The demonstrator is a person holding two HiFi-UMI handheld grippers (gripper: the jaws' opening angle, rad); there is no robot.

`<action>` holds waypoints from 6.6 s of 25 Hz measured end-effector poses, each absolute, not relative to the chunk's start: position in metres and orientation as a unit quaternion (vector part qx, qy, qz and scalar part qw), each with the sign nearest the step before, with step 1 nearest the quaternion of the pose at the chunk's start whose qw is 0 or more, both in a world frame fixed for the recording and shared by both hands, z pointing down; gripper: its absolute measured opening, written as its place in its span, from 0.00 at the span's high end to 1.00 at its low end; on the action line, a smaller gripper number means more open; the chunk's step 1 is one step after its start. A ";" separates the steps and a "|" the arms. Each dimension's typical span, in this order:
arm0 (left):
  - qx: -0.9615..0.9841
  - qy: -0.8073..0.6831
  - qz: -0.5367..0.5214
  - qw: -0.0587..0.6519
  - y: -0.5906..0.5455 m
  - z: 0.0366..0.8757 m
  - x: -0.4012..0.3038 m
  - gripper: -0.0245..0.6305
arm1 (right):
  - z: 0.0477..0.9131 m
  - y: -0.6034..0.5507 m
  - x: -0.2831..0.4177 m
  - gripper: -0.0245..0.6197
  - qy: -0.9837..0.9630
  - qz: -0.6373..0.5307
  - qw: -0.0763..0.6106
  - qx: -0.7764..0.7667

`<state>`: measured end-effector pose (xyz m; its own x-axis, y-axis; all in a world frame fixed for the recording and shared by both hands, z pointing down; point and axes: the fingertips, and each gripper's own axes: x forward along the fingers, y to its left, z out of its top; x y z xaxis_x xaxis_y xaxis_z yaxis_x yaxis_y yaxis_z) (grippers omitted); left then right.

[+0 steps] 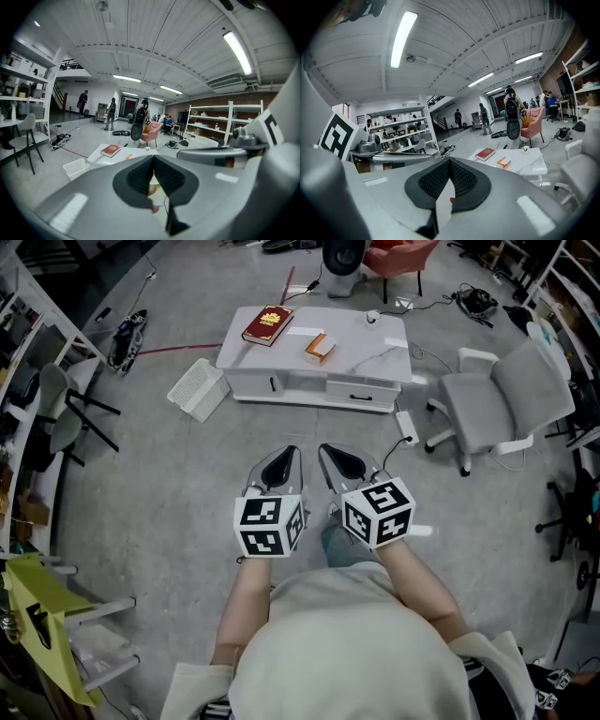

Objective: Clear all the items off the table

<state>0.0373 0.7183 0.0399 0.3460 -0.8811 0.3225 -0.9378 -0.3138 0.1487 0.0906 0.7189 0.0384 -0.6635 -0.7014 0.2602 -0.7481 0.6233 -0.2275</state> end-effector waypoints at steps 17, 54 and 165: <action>0.790 -0.587 0.080 0.159 0.559 0.036 0.082 0.95 | 0.033 0.558 0.134 0.97 -0.912 0.139 0.095 0.374; 0.796 -0.576 0.078 0.165 0.372 0.045 0.063 0.95 | 0.038 0.372 0.122 0.97 -0.912 0.148 0.082 0.374; 0.773 -0.444 0.264 0.369 0.014 0.437 0.036 0.73 | 0.437 0.026 0.125 0.83 -0.741 0.390 0.244 0.490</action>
